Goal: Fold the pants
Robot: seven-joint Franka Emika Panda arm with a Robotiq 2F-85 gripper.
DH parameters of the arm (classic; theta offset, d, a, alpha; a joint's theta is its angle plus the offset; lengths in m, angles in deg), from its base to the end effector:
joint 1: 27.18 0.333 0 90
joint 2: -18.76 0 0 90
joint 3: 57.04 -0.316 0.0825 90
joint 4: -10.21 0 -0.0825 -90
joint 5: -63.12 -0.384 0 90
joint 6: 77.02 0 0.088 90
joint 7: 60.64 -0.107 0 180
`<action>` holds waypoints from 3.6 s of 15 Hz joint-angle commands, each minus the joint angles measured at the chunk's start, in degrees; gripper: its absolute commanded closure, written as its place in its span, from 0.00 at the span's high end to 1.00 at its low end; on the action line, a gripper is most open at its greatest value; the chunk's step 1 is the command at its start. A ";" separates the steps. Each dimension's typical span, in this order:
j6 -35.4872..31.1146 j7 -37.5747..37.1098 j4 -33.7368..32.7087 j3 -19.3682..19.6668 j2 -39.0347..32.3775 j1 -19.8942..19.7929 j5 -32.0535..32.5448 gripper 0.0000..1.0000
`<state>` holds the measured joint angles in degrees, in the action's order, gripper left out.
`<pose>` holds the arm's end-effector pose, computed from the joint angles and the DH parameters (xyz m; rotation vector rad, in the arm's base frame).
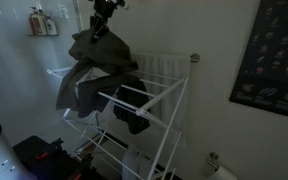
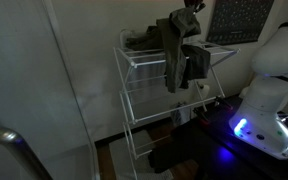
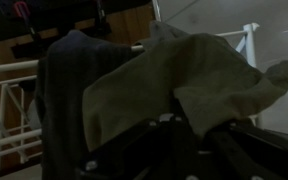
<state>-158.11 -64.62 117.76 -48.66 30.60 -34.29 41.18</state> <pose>0.4590 -0.0873 0.5862 -2.6552 0.4317 0.2911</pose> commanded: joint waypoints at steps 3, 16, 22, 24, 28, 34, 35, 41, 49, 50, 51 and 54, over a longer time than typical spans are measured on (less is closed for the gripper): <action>-4.05 -4.08 -7.44 -0.78 -6.79 0.69 -8.98 0.01; -38.09 -3.47 3.74 -6.80 -14.71 5.68 -5.24 0.01; -34.84 -3.16 3.70 -6.73 -9.96 5.52 -6.61 0.36; -34.12 -3.25 3.27 -6.50 -8.17 5.41 -6.99 0.51; -31.24 -4.12 1.83 -6.04 -4.07 5.32 -6.44 0.81; -26.14 -4.91 -0.93 -5.18 0.36 5.34 -6.00 1.00; -21.61 -5.63 -2.26 -4.94 0.58 5.16 -4.73 1.00; 1.35 -5.01 -2.58 -4.75 0.57 4.85 2.31 1.00; -0.61 3.08 19.10 -6.18 5.36 5.44 7.02 1.00; -2.91 4.02 21.84 -6.31 6.13 5.51 6.37 1.00; -5.56 4.91 24.27 -6.35 6.75 5.54 5.54 1.00; -14.96 7.52 30.07 -6.09 8.83 5.70 1.51 1.00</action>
<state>-165.66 -59.35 141.28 -54.81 34.60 -28.77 45.98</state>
